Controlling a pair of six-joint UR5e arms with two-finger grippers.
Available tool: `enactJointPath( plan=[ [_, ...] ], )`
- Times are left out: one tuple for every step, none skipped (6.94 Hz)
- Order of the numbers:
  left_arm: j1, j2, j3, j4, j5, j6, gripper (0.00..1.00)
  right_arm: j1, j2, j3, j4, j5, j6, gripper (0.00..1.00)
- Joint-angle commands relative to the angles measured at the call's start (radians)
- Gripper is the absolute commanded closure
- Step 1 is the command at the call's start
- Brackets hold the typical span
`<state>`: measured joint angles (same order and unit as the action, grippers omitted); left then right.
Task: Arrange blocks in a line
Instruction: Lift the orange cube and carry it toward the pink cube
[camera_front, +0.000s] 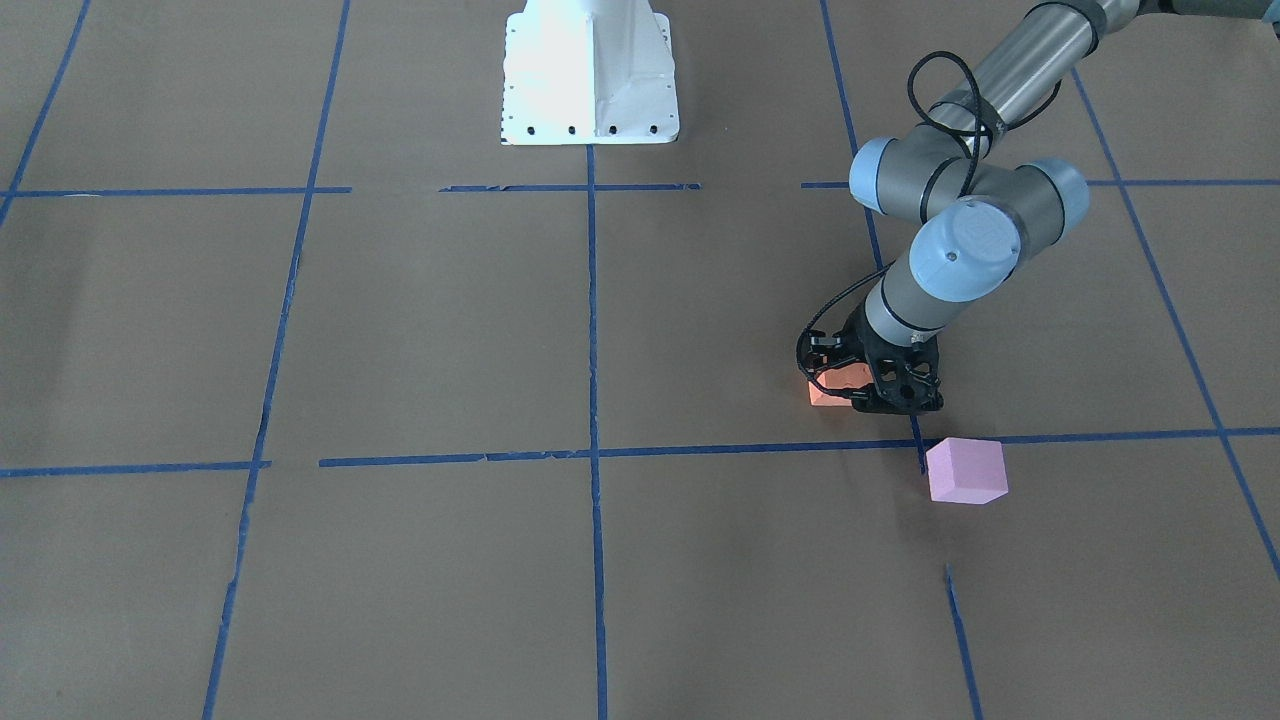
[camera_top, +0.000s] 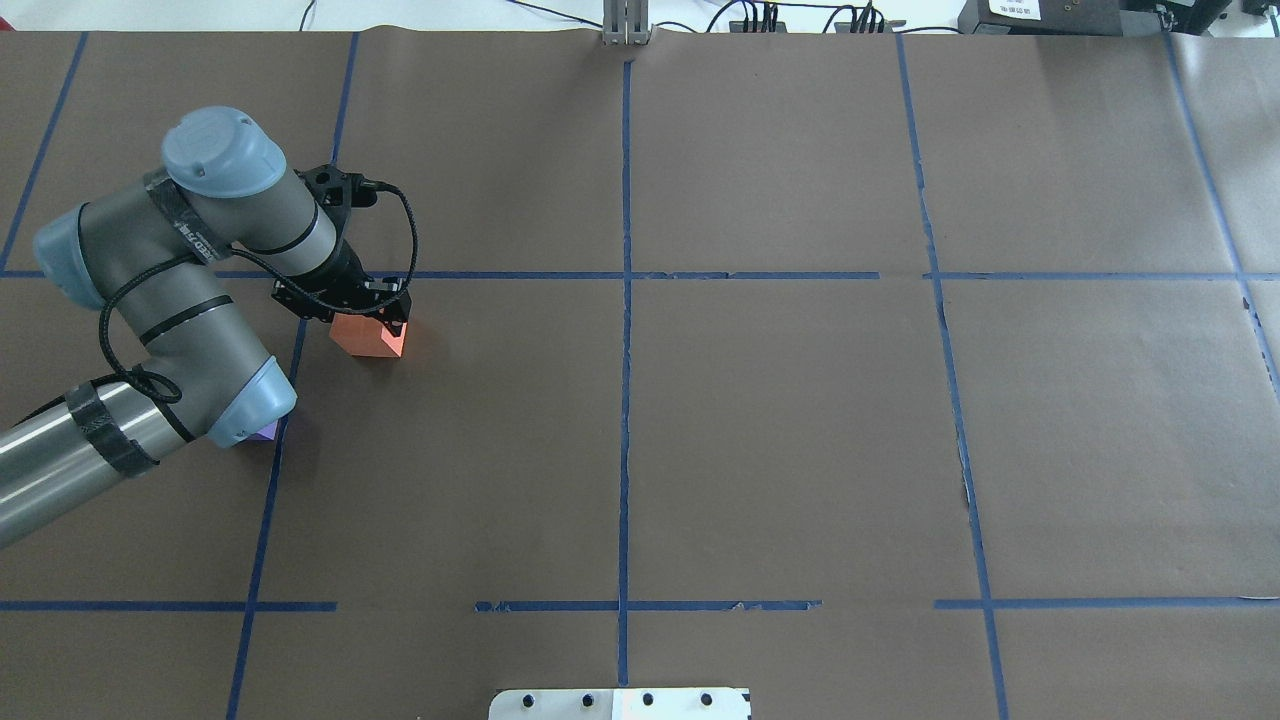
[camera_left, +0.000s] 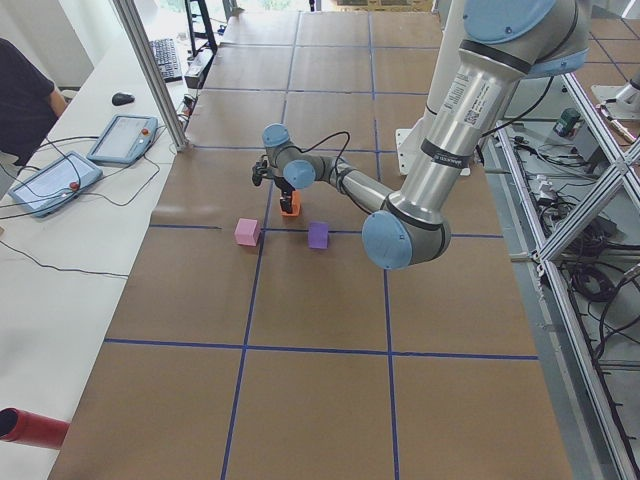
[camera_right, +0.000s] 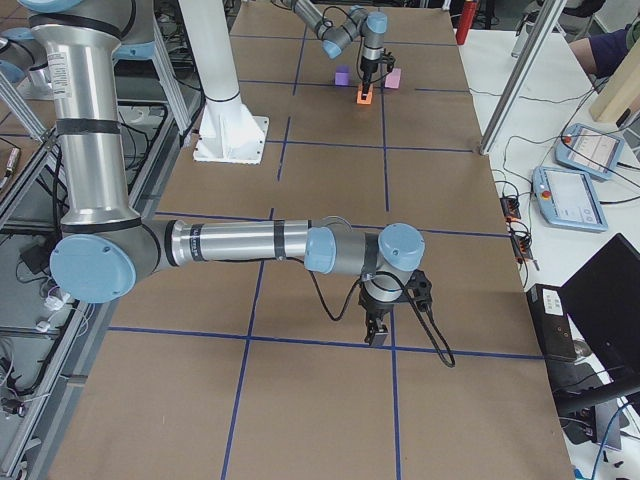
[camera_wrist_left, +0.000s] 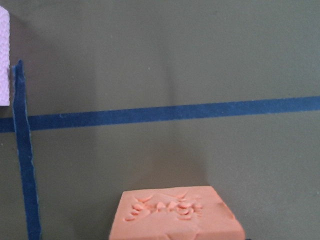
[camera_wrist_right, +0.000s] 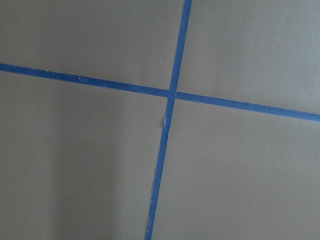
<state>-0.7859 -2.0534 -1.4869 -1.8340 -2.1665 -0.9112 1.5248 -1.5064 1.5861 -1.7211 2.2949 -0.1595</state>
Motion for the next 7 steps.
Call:
enactJointPath(
  plan=[
    [-0.063, 0.013, -0.098, 0.024, -0.001, -0.002, 0.99, 0.0, 0.0, 0.0, 0.0, 0.0, 0.0, 0.0],
    [-0.117, 0.016, -0.163, 0.092, -0.004, 0.014, 0.98, 0.0, 0.0, 0.0, 0.0, 0.0, 0.0, 0.0],
    [-0.174, 0.045, -0.206, 0.131, -0.004, 0.041, 0.96, 0.0, 0.0, 0.0, 0.0, 0.0, 0.0, 0.0],
    [-0.203, 0.093, -0.237, 0.133, -0.003, 0.117, 0.95, 0.0, 0.0, 0.0, 0.0, 0.0, 0.0, 0.0],
    [-0.208, 0.175, -0.265, 0.131, -0.004, 0.211, 0.94, 0.0, 0.0, 0.0, 0.0, 0.0, 0.0, 0.0],
    [-0.208, 0.214, -0.253, 0.131, -0.006, 0.3, 0.94, 0.0, 0.0, 0.0, 0.0, 0.0, 0.0, 0.0],
    [-0.205, 0.235, -0.239, 0.124, -0.006, 0.319, 0.93, 0.0, 0.0, 0.0, 0.0, 0.0, 0.0, 0.0]
  ],
)
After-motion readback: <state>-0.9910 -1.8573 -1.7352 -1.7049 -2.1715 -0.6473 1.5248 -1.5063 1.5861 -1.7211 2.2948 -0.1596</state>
